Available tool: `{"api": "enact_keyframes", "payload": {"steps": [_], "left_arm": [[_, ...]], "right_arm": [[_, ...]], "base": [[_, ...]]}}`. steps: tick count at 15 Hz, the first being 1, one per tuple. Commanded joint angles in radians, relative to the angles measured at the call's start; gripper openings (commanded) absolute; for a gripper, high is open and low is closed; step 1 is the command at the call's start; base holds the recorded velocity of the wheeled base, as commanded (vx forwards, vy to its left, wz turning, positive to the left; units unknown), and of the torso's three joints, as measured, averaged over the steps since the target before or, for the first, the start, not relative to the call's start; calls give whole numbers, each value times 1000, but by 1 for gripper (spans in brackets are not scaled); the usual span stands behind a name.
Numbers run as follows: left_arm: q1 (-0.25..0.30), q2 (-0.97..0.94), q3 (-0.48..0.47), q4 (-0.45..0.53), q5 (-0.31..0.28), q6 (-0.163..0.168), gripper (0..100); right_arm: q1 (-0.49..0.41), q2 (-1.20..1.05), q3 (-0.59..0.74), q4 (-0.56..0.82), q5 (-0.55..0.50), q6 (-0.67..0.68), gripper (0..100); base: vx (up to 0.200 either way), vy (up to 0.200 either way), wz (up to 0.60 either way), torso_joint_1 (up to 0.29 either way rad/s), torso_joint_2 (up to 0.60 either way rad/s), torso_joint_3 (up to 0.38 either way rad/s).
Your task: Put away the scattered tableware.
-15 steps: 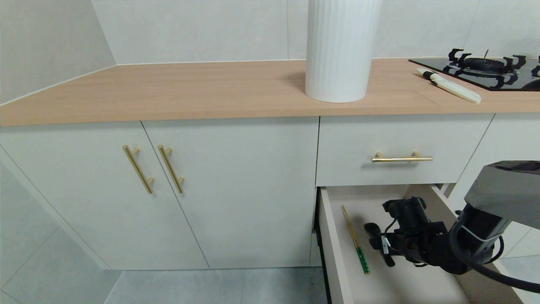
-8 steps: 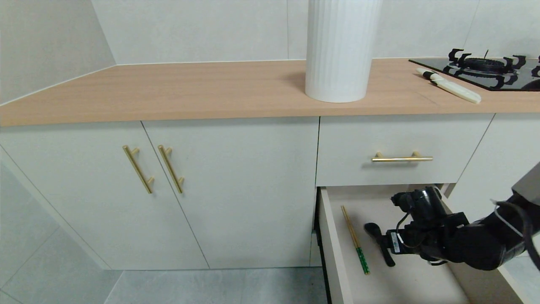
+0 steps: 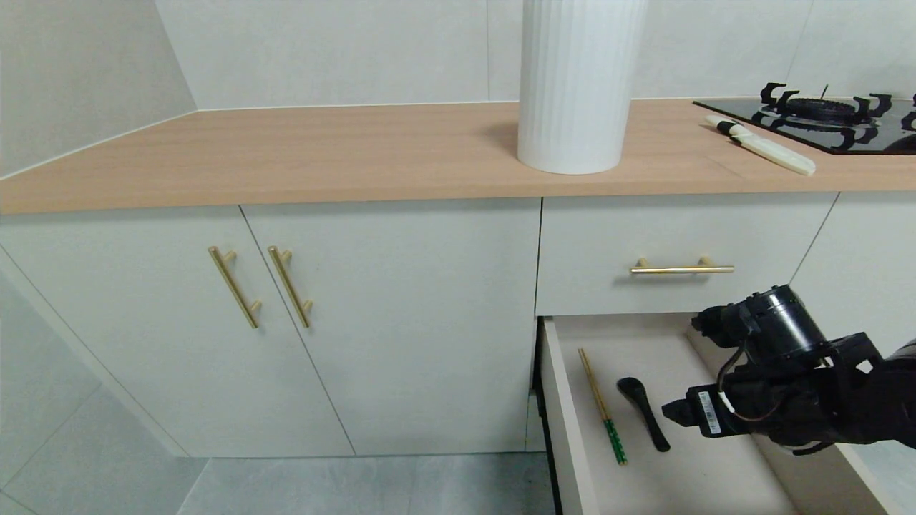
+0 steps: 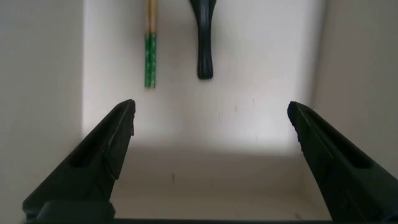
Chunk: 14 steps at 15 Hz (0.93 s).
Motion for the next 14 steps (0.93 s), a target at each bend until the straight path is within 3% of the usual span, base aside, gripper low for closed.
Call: {"api": "enact_keyframes", "payload": {"steps": [1,5,14], "left_arm": [[0,0,0,0,0,0,100],[0,2,0,0,0,0,100],[0,2,0,-2,0,-2,100]], "right_arm": [[6,-80,-12,12,1,-1,100],[6,-93,-6,14,1,-1,100],[36,-107,20,16,-1,-12,100]], "base": [[0,0,0,0,0,0],[0,0,0,0,0,0],[-200,0,0,1,2,1]]}}
